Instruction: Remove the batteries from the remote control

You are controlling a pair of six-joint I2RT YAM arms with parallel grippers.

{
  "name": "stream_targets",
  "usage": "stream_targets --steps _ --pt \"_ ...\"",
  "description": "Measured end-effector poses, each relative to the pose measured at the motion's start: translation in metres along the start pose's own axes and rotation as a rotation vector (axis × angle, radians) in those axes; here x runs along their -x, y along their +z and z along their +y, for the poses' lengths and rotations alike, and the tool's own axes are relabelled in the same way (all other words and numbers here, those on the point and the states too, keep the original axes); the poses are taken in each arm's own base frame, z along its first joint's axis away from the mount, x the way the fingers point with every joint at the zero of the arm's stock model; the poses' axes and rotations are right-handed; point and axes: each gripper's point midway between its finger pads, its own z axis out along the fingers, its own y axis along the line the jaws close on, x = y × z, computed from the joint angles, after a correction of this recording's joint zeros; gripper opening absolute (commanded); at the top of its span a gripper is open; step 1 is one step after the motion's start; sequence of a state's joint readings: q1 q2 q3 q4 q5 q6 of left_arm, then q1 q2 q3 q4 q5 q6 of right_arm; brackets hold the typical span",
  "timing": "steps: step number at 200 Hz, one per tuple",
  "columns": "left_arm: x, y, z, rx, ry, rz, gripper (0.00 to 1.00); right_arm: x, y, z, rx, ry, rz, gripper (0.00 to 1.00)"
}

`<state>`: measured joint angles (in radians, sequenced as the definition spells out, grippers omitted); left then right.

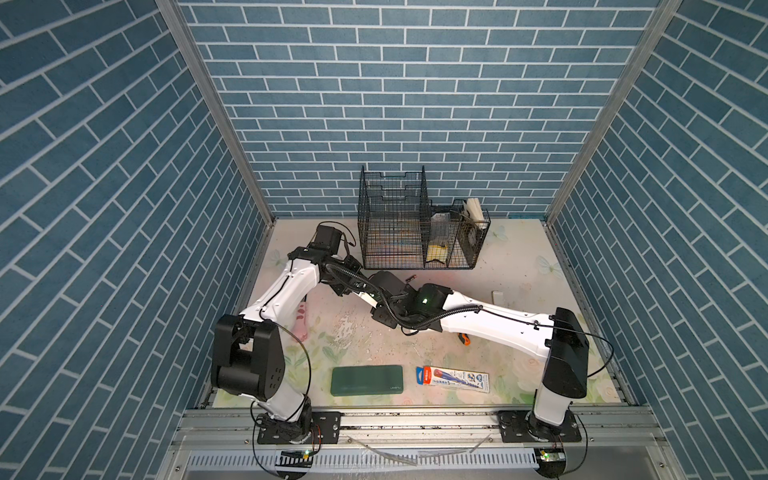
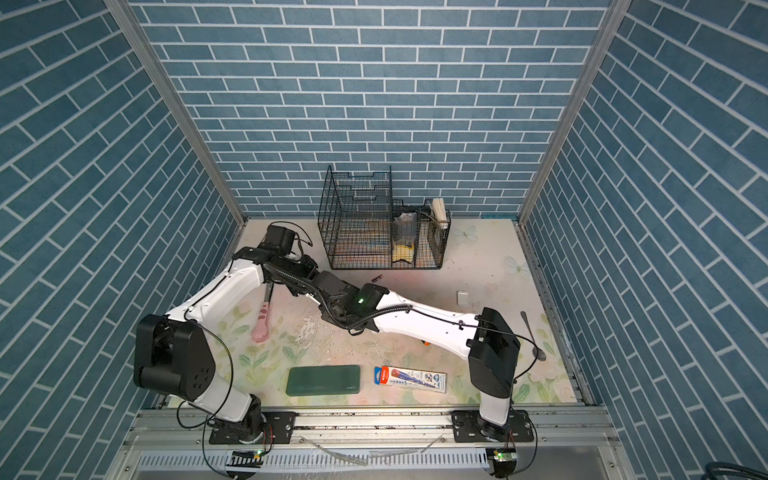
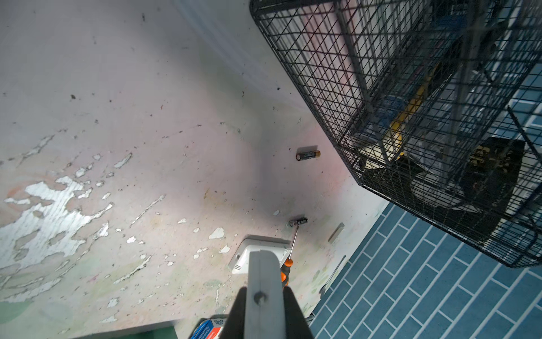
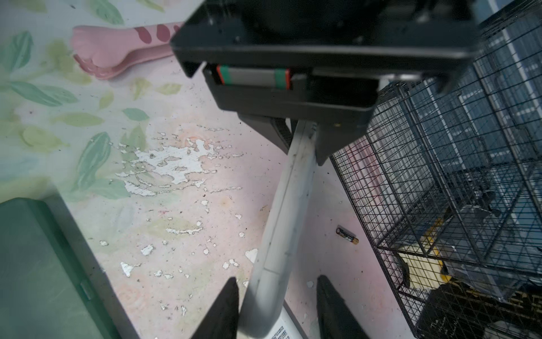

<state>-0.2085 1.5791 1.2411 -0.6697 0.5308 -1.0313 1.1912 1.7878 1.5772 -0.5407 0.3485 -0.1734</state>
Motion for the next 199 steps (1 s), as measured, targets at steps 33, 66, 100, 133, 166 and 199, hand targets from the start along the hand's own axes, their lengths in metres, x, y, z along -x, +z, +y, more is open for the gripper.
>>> stream_targets --steps 33,66,100,133,166,199 --pt "0.007 0.01 0.01 -0.035 0.008 -0.039 0.0 0.002 -0.027 -0.013 -0.018 0.043 -0.05 0.48" --pt "0.012 0.017 0.018 -0.171 0.018 -0.14 0.0 -0.019 -0.051 -0.04 -0.03 0.235 -0.062 0.46" --pt "0.025 0.001 -0.007 -0.381 0.092 -0.294 0.0 -0.058 -0.057 -0.094 -0.067 0.6 -0.051 0.45" --pt "0.03 -0.022 -0.031 -0.607 0.132 -0.402 0.0 -0.067 -0.053 -0.108 -0.038 0.868 -0.063 0.47" --pt "0.022 -0.031 -0.037 -0.75 0.144 -0.442 0.0 -0.07 -0.04 -0.113 0.045 1.133 -0.137 0.49" --pt "0.023 -0.04 -0.045 -0.91 0.105 -0.466 0.0 -0.069 -0.025 -0.122 0.112 1.327 -0.2 0.52"
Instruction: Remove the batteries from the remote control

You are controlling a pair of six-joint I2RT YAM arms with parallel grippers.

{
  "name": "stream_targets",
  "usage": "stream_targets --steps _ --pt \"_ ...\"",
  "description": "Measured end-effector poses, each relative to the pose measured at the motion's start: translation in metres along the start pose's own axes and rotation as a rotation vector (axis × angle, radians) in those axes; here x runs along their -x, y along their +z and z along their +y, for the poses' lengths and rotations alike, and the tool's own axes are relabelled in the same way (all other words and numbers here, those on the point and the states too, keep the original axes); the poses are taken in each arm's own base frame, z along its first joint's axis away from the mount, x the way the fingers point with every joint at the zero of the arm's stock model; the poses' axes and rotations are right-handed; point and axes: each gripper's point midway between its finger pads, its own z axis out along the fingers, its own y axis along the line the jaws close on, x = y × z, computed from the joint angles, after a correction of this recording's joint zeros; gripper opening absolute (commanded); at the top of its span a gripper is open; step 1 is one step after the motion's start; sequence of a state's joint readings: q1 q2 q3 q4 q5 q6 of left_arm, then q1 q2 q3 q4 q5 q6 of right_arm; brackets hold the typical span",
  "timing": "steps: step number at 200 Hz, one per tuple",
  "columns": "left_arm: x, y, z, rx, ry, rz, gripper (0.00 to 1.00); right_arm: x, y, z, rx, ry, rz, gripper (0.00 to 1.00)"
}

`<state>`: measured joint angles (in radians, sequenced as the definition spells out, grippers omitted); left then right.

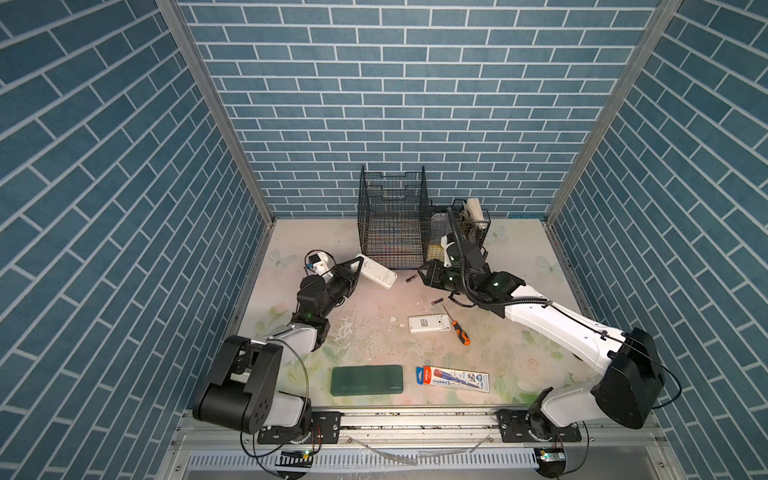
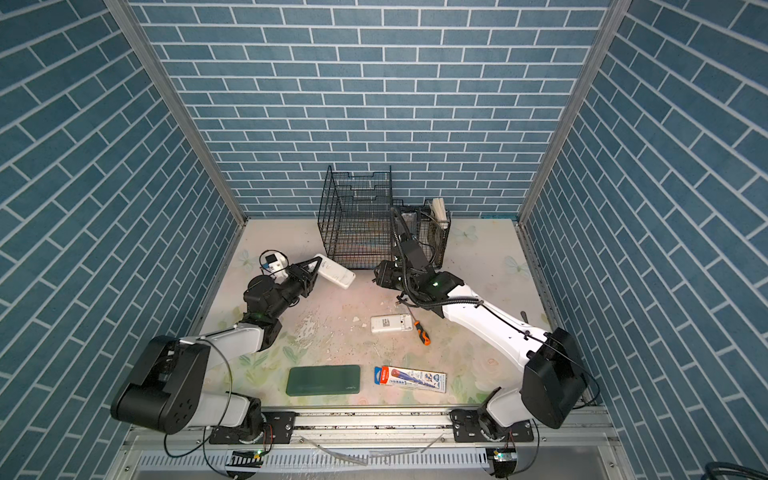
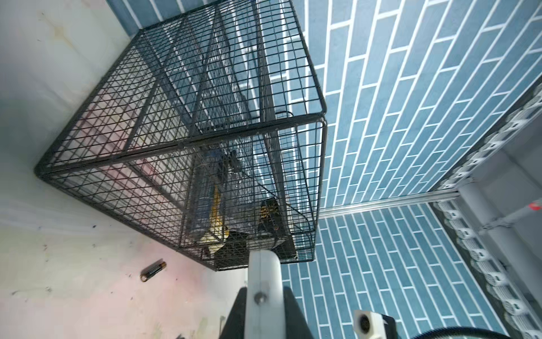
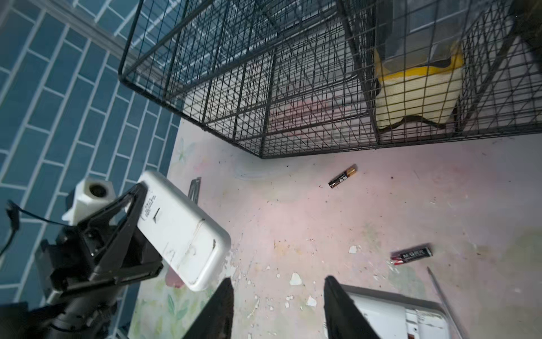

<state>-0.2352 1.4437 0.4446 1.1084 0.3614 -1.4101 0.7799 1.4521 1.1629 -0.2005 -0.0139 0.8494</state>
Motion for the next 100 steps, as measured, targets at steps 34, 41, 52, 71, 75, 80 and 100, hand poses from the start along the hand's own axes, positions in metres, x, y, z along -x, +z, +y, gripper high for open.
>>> stream_targets --steps 34,41,52,71,75,80,100 --pt "-0.005 0.007 0.01 -0.032 -0.062 -0.004 0.0 0.006 0.01 0.017 0.081 0.068 -0.017 0.53" --pt "-0.008 0.008 0.007 -0.043 -0.065 0.001 0.0 0.006 0.012 0.018 0.091 0.077 -0.014 0.53" --pt "-0.011 0.009 0.002 -0.065 -0.066 0.008 0.0 0.004 0.016 0.02 0.104 0.092 -0.002 0.53" --pt "-0.015 0.009 -0.005 -0.093 -0.061 0.015 0.0 -0.003 0.026 0.019 0.109 0.112 0.026 0.53" --pt "-0.016 0.009 -0.006 -0.097 -0.061 0.017 0.0 -0.005 0.028 0.019 0.11 0.116 0.034 0.53" --pt "-0.016 0.009 -0.007 -0.101 -0.06 0.017 0.0 -0.007 0.031 0.018 0.11 0.12 0.041 0.52" --pt "-0.018 0.01 -0.011 -0.113 -0.057 0.019 0.0 -0.015 0.042 0.017 0.112 0.136 0.073 0.52"
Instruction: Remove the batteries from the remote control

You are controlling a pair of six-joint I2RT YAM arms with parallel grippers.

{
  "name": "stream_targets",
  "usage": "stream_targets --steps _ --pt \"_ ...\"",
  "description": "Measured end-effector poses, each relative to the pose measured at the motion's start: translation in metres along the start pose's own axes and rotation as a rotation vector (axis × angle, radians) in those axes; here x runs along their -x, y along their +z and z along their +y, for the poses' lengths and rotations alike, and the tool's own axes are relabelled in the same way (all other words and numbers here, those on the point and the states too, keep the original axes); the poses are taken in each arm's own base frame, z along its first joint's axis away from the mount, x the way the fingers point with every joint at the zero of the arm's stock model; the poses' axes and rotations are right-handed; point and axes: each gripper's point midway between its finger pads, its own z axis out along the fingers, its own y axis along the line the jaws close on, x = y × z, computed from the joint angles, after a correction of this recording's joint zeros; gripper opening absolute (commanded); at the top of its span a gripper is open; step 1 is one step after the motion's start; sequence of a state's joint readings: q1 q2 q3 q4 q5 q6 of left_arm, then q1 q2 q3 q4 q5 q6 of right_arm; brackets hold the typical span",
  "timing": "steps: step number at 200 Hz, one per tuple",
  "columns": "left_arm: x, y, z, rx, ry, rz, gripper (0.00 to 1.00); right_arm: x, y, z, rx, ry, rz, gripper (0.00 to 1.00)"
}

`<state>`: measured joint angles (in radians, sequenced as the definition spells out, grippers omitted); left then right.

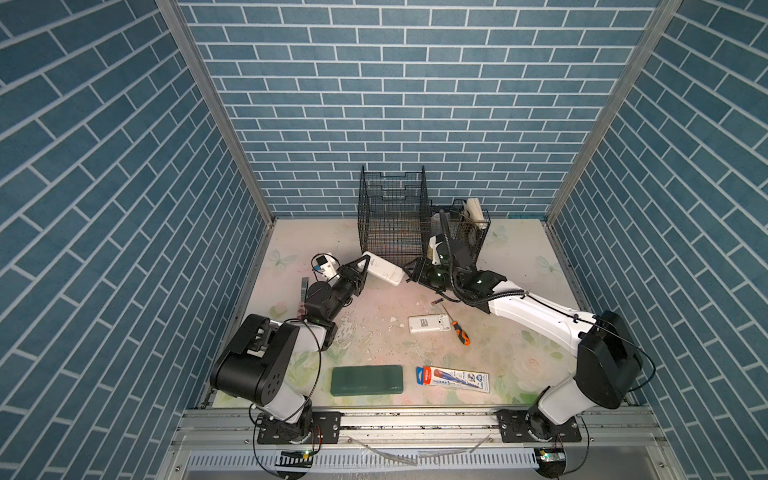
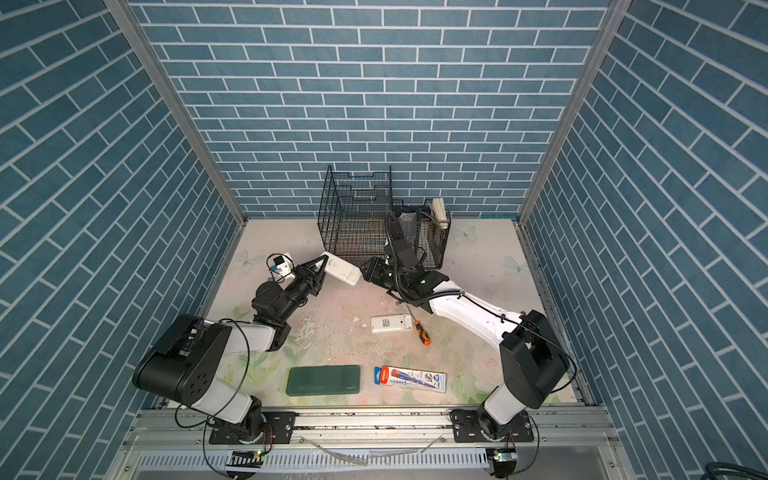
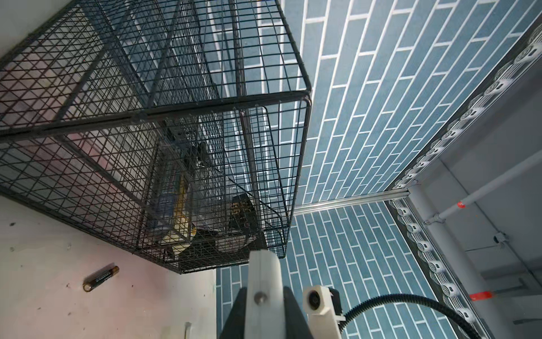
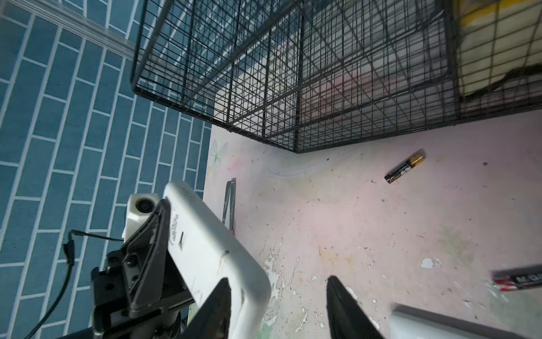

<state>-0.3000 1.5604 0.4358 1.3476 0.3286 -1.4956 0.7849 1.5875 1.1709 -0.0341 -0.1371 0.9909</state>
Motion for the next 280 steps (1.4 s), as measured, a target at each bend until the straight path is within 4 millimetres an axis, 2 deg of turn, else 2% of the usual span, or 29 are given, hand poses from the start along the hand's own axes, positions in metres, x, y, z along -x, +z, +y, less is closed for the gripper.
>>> stream_targets --steps 69,163,217,280 --pt "0.0 0.002 0.0 -0.003 0.005 -0.006 0.0 -0.006 0.008 0.022 0.074 0.01 0.03 0.49" --pt "0.009 0.0 -0.01 -0.027 0.037 -0.06 0.0 -0.008 0.017 0.034 0.135 0.095 0.028 0.43" --pt "0.011 0.0 -0.011 -0.033 0.039 -0.072 0.0 -0.009 0.017 0.037 0.142 0.109 0.03 0.42" --pt "0.014 0.0 -0.012 -0.033 0.037 -0.088 0.0 -0.01 0.019 0.037 0.144 0.14 0.031 0.32"
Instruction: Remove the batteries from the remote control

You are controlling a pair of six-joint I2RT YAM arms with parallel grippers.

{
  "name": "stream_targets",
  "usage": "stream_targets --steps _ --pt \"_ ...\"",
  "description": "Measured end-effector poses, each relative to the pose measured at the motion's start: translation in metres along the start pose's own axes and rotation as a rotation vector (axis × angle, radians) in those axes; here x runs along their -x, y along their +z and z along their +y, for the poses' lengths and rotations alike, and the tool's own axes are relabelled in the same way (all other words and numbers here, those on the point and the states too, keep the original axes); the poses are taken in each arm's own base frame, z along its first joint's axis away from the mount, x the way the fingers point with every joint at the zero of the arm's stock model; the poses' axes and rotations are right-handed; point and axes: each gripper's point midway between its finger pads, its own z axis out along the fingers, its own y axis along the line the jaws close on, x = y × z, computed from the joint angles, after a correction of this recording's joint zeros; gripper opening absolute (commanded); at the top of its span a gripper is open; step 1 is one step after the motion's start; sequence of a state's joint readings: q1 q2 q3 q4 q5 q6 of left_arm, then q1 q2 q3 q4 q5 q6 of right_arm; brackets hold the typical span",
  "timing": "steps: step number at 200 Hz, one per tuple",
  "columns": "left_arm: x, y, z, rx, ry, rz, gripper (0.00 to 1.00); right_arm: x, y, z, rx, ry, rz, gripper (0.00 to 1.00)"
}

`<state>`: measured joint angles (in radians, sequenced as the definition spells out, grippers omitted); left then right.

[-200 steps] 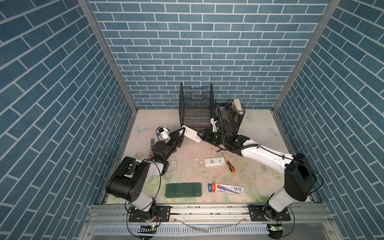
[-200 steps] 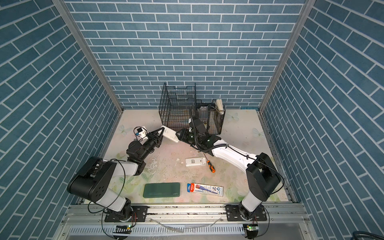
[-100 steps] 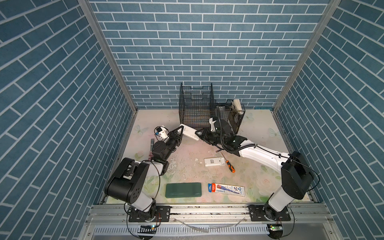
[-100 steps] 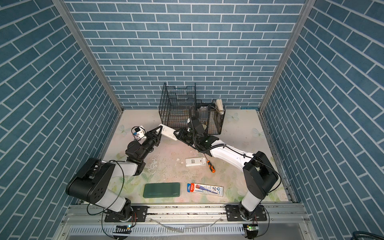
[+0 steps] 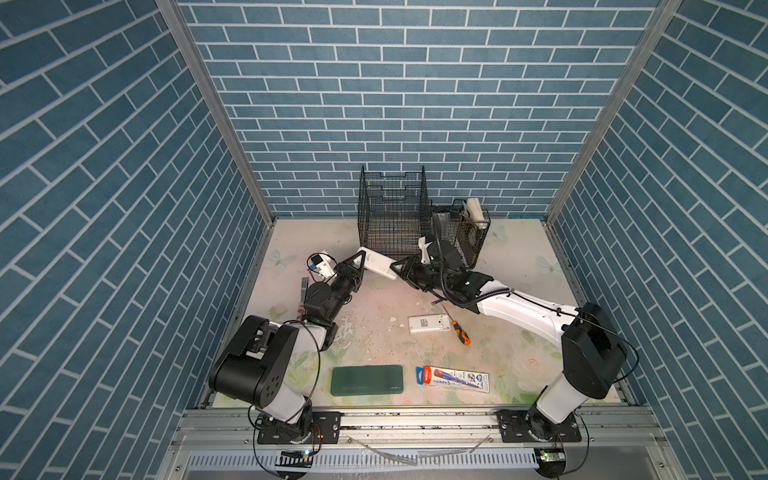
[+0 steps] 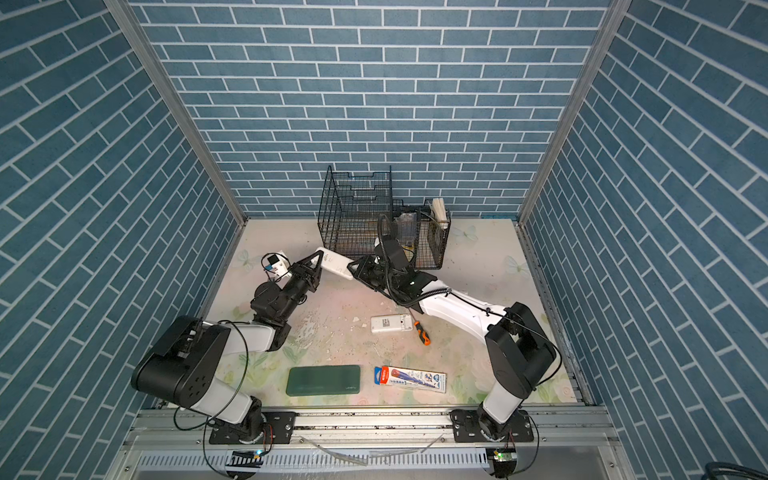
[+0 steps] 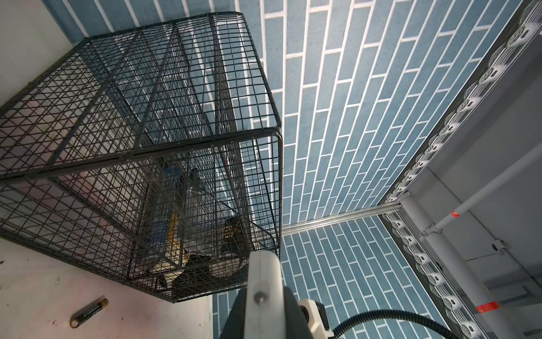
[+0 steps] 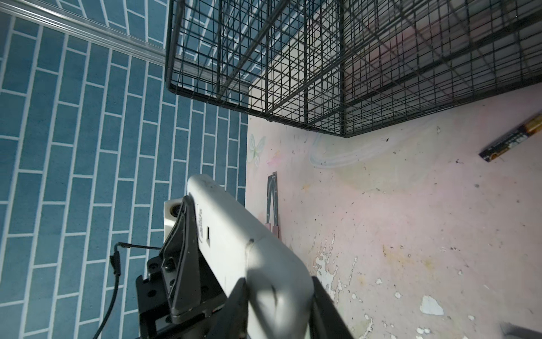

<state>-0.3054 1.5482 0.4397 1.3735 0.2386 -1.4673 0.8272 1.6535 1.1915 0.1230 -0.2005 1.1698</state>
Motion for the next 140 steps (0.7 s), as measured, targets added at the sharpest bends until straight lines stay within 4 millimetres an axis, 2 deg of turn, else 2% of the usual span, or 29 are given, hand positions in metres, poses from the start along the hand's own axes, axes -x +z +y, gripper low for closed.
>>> stream_targets --steps 43,74,95,140 --pt "0.0 0.0 0.002 0.01 -0.006 -0.002 0.0 -0.001 0.001 -0.003 0.002 0.011 -0.004 0.29" --pt "0.0 0.0 0.002 0.009 -0.008 -0.001 0.0 -0.001 0.001 -0.003 0.002 0.01 -0.002 0.39" --pt "0.0 0.0 0.003 0.01 -0.006 -0.001 0.0 -0.004 0.001 -0.005 -0.001 0.01 0.003 0.42" --pt "-0.001 0.0 0.004 0.015 0.001 0.006 0.0 -0.008 0.0 -0.01 0.013 0.019 0.004 0.36"
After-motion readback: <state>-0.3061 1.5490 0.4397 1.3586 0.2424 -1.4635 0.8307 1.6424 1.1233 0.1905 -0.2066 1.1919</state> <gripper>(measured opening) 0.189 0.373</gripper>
